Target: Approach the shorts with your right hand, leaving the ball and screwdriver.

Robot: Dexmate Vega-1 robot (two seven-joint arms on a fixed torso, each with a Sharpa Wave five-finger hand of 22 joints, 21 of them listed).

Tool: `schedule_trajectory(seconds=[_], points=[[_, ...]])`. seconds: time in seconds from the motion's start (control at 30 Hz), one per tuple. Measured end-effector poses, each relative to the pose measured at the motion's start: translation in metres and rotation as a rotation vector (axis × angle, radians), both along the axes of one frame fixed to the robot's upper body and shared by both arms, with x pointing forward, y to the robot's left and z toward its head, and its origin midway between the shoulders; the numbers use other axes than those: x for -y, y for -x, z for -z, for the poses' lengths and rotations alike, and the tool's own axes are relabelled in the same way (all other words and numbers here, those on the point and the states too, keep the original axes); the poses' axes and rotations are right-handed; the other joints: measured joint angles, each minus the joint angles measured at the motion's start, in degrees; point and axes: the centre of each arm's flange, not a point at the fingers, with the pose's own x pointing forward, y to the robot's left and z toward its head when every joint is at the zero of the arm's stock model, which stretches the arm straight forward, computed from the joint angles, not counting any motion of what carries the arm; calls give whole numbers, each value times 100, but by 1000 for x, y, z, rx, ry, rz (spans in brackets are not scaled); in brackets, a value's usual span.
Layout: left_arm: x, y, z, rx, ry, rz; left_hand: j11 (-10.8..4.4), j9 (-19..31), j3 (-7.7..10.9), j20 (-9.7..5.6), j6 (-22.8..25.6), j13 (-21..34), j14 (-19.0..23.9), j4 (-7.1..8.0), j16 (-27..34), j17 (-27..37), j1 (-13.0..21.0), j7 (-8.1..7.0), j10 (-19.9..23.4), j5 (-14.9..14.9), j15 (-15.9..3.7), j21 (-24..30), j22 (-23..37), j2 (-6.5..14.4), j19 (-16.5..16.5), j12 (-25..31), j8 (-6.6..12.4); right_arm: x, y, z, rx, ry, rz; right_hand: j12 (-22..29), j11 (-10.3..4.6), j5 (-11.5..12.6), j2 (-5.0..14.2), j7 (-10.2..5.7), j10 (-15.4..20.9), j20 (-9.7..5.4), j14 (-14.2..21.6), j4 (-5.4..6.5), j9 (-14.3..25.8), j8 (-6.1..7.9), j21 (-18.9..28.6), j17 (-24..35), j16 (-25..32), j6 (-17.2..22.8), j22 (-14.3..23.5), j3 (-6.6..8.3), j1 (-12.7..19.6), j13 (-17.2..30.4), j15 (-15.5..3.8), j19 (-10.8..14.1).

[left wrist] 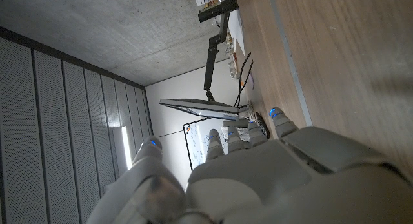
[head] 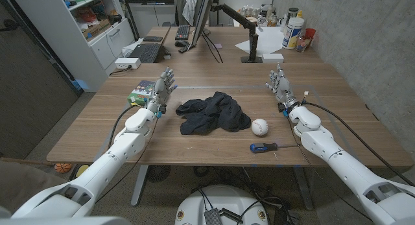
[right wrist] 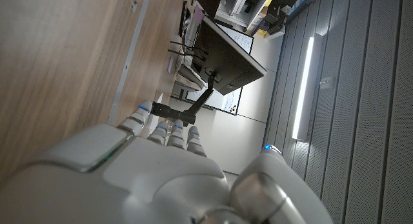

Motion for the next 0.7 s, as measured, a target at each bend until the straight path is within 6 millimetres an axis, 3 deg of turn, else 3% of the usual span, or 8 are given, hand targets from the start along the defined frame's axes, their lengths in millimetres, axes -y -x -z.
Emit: schedule_trajectory(seconds=[0.7], points=[[-3,-3,-1,-3,-14,4,2,-1,0,-2,1,-1,-1,0,0,-1,0,2,2,0,-2,0,5,0,-1,0,0,3,0,-8,18,28,19,0,-1,0,0,-41,0,-1,-20,0,-1,0,0,-1,-1,-41,-1,0,0,-8,-20,0]])
